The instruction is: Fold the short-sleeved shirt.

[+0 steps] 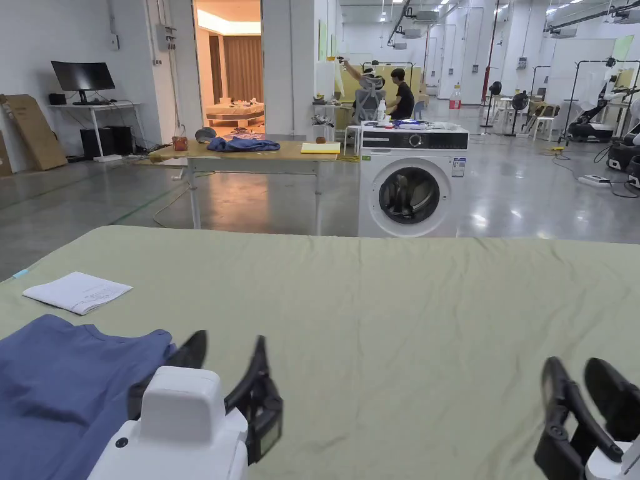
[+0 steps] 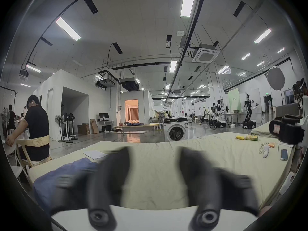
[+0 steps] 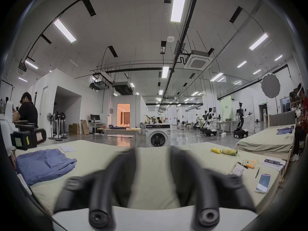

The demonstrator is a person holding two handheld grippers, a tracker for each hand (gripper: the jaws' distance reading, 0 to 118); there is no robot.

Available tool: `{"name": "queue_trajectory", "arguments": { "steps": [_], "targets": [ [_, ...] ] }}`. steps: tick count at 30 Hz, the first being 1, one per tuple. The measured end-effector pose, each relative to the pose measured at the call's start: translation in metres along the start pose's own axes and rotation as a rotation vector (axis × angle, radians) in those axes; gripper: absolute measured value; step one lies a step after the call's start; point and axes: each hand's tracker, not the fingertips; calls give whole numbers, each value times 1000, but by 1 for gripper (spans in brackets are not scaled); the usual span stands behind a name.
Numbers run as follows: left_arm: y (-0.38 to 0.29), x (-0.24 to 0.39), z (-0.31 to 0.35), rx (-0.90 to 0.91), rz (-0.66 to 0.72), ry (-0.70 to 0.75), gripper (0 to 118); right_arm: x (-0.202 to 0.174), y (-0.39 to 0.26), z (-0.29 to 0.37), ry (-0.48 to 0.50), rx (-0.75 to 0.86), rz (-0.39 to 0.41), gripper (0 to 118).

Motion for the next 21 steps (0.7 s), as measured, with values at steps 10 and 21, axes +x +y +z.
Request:
{"name": "queue_trajectory", "arguments": {
  "steps": [10,21],
  "targets": [
    [-4,-4,-3,2,4,23,0,5,1,-2,-21,13,-1,0],
    [-7,-33,5,-30,19,51,0,-6,-7,-24,-14,-48,-60,0]
  ]
}}
